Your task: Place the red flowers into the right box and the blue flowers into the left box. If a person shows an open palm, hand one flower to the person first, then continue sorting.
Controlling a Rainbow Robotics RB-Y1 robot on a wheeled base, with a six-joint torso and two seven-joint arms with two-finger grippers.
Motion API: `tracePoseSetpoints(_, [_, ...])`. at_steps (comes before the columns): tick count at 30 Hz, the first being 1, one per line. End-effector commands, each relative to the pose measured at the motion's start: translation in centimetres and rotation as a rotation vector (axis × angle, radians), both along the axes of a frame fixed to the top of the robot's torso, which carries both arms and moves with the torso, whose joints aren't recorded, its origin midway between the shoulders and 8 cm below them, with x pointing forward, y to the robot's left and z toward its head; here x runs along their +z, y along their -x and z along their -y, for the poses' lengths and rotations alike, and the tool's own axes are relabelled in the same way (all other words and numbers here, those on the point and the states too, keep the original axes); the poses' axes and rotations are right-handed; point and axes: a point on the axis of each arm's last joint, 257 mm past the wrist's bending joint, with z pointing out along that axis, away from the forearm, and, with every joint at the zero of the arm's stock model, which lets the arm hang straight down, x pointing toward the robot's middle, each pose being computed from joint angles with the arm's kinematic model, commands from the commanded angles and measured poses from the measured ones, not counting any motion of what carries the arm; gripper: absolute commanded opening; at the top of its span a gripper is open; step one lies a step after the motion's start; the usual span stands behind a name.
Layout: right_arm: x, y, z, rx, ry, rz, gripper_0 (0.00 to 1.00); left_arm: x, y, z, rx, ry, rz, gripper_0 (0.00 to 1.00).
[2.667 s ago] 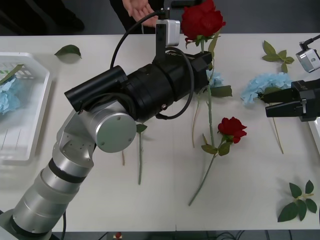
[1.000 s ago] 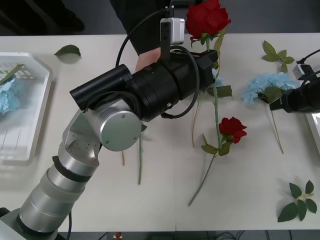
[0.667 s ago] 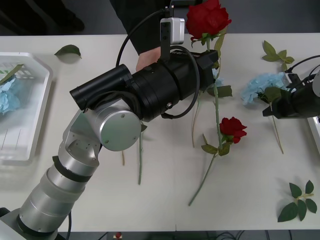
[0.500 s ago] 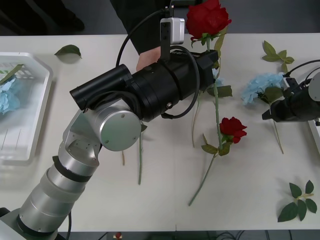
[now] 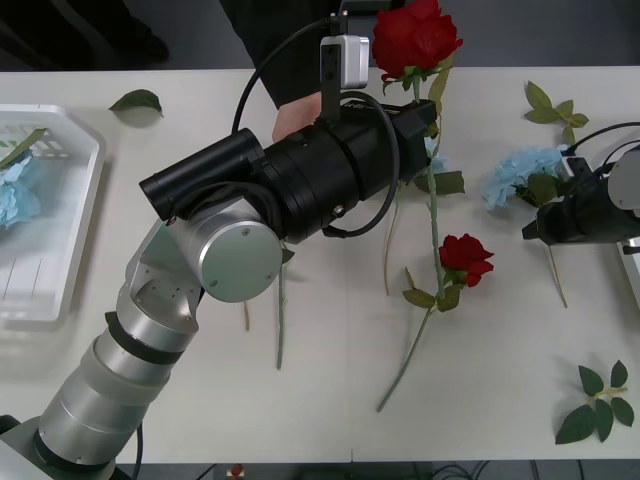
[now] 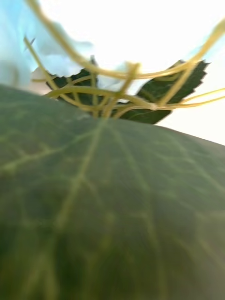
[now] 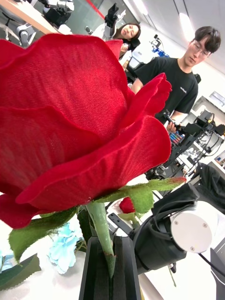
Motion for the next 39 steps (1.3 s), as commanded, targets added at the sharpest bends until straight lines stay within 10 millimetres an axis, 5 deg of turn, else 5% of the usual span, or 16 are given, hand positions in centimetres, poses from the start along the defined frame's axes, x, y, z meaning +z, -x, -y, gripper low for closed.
tracePoseSetpoints(1, [0.8,-1.2,-1.1,0.000,-0.018,0.028,0.88,2.1,0.6,0.4,-0.011,0.012,0.060,0.00])
tracePoseSetpoints(10, [0.0,-1.1,-1.6,0.001,-0.022,0.020,0.71,2.2,0.6,0.4,-0.013,0.015,0.057,0.00])
tracePoseSetpoints(15, [-0.4,-1.4,-1.8,0.002,-0.016,0.031,0.22,2.2,0.6,0.4,-0.013,0.016,0.056,0.00])
tracePoseSetpoints(20, [-0.5,-1.4,-1.9,0.000,-0.025,0.030,0.02,2.1,0.6,0.4,-0.013,0.016,0.055,0.00])
tracePoseSetpoints(29, [1.7,-2.4,-1.1,0.010,-0.016,0.080,0.00,2.1,0.6,0.3,-0.012,0.016,0.055,0.00])
tracePoseSetpoints(39, [10.4,-5.2,0.4,0.156,0.005,0.302,0.00,2.1,0.6,0.3,-0.015,0.019,0.050,0.00])
